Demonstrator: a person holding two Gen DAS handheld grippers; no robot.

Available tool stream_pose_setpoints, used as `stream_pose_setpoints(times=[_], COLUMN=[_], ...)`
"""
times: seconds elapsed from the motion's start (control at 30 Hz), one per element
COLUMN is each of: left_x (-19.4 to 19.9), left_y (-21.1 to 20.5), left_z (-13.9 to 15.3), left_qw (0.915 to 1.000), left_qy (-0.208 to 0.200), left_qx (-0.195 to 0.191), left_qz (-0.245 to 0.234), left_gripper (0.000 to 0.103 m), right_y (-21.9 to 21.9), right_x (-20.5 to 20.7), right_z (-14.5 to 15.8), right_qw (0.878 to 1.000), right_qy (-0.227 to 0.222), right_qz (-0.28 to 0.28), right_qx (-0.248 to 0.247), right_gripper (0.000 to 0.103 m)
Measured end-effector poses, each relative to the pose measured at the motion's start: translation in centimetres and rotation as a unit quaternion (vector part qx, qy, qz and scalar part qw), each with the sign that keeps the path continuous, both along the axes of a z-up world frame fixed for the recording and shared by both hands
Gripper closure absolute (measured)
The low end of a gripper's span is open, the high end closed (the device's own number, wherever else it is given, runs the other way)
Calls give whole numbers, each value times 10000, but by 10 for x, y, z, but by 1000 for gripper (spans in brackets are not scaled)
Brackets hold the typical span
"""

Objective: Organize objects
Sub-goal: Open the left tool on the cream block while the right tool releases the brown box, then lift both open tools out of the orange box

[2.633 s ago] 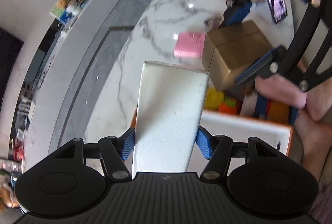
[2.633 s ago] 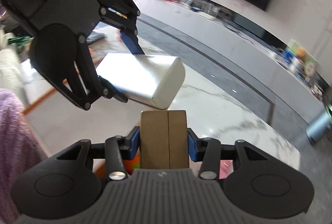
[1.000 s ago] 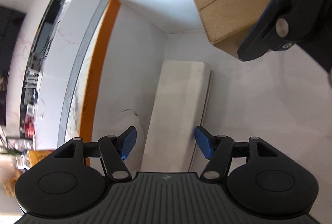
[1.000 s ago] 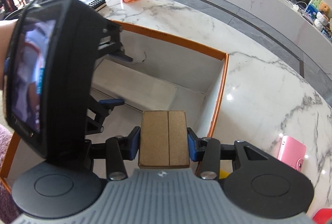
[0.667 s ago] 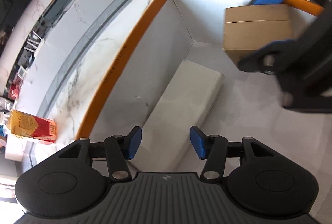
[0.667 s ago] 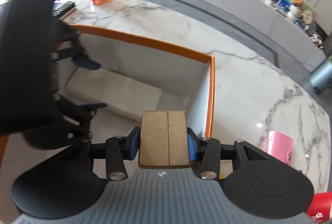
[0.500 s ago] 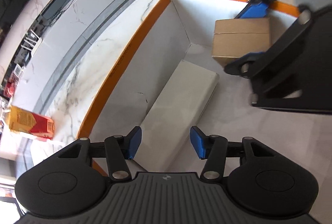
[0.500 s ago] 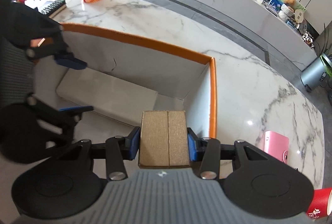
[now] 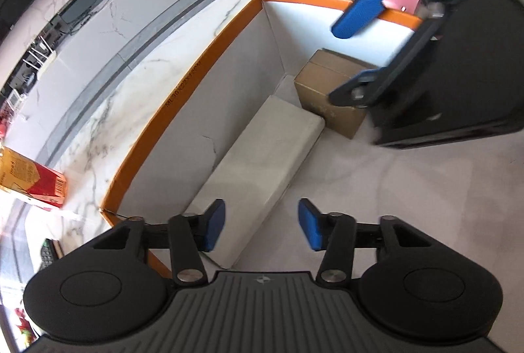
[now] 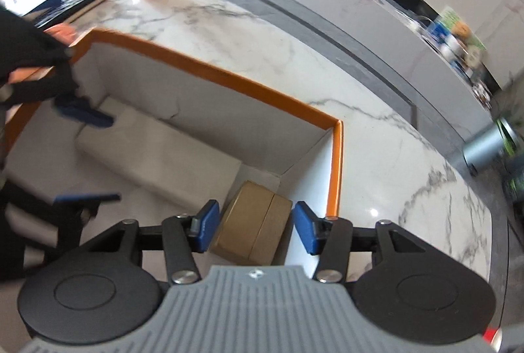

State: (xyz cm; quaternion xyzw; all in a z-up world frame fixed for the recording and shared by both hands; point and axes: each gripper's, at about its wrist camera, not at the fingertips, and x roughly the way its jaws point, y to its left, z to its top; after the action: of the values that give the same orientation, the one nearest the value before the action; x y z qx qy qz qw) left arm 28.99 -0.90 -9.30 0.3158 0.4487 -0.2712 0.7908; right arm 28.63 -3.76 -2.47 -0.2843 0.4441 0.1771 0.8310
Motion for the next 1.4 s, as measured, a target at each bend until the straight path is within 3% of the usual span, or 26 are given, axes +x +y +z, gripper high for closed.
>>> stream_pose_setpoints(times=[0.03,0.07,0.13,0.37,0.5,0.57,0.83,0.97,1.1,1.3,1.4], left_x=[0,2,3,11,25,32,44,43,37,32,24], left_y=[0,1,1,-11,-10,-8,-6,-4,-6,-6,-1], left_z=[1,3,6,0,-2,-4,-11,-11,-11,-6,3], left_qw=[9999,9997,9982,9932,9868,9825,9760,9787,9836,9846,9849], left_qy=[73,172,436,952,1167,1282,1383,1252,1123,1042,967], left_qx=[-74,-164,-401,-642,-938,-1101,-1276,-1223,-1063,-1036,-1078], left_qz=[-3,-5,-5,200,622,783,1093,1071,933,944,947], left_gripper=[59,65,69,69,69,69,71,77,77,73,71], right_y=[-2,-3,-9,-6,-4,-7,-6,-7,-7,-7,-15], right_x=[-3,-5,-9,-18,-15,-11,-1,-1,-3,2,5], right_z=[2,3,7,-7,-18,-18,-17,-17,-16,-17,-15], right_qw=[9999,9996,9988,9954,9945,9943,9947,9948,9939,9921,9935], right_qy=[77,192,435,780,658,701,467,159,95,-356,-341], right_qz=[101,178,236,528,748,789,921,1008,1100,1191,1083], right_qx=[-33,-42,13,-158,-330,-180,-33,42,78,-188,-24], right_gripper=[59,73,85,96,97,101,102,103,103,97,98])
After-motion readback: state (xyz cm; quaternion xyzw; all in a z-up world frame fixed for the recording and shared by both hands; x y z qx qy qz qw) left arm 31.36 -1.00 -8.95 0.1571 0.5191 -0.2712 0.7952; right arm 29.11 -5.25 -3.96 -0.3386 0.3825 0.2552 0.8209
